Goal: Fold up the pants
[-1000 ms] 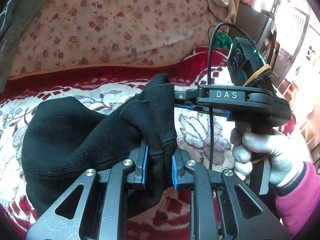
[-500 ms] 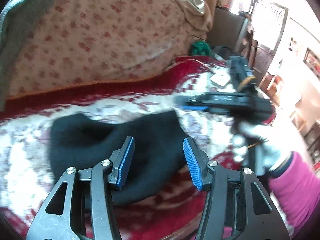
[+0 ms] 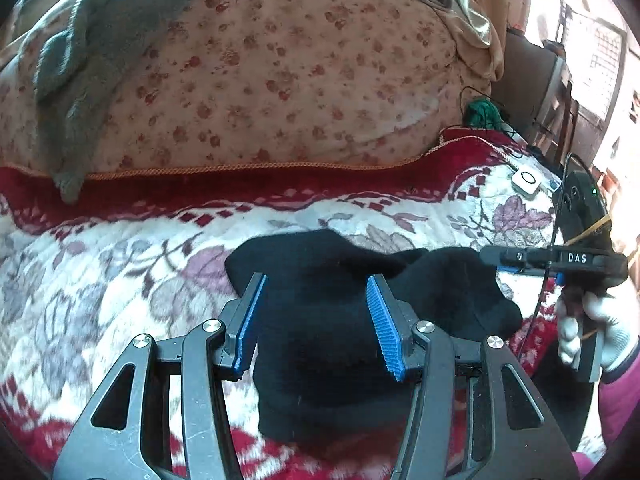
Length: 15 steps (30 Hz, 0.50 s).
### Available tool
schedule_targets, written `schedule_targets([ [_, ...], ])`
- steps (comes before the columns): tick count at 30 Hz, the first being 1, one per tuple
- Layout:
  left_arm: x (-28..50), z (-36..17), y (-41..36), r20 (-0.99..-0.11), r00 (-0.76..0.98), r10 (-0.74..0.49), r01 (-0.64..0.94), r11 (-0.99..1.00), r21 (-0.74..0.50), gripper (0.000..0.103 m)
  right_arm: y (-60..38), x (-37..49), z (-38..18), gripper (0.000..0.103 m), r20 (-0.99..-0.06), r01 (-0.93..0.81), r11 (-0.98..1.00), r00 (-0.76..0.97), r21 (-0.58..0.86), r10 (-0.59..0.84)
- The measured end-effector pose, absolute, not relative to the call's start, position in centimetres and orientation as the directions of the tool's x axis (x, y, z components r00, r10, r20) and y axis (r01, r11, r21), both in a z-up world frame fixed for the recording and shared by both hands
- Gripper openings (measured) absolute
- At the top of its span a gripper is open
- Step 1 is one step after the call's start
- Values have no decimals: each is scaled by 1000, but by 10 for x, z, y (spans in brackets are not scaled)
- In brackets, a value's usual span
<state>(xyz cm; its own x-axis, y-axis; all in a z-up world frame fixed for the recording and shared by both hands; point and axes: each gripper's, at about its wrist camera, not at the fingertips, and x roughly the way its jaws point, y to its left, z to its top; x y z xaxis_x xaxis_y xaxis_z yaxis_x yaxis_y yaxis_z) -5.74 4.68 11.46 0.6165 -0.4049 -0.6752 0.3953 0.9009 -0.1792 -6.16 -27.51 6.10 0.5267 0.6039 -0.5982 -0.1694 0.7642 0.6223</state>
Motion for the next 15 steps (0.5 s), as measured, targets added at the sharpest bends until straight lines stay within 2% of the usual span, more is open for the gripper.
schedule_targets([
  [8,-16,106,20,-737,484,-472,584,801,-130,51,-273,-56,46,51,-572,-161,729,517,665,637],
  [15,7,108,16,-745,438,-503,668,737,-104,51,-272,-58,36,50,-579,-159,723,494,673,648],
])
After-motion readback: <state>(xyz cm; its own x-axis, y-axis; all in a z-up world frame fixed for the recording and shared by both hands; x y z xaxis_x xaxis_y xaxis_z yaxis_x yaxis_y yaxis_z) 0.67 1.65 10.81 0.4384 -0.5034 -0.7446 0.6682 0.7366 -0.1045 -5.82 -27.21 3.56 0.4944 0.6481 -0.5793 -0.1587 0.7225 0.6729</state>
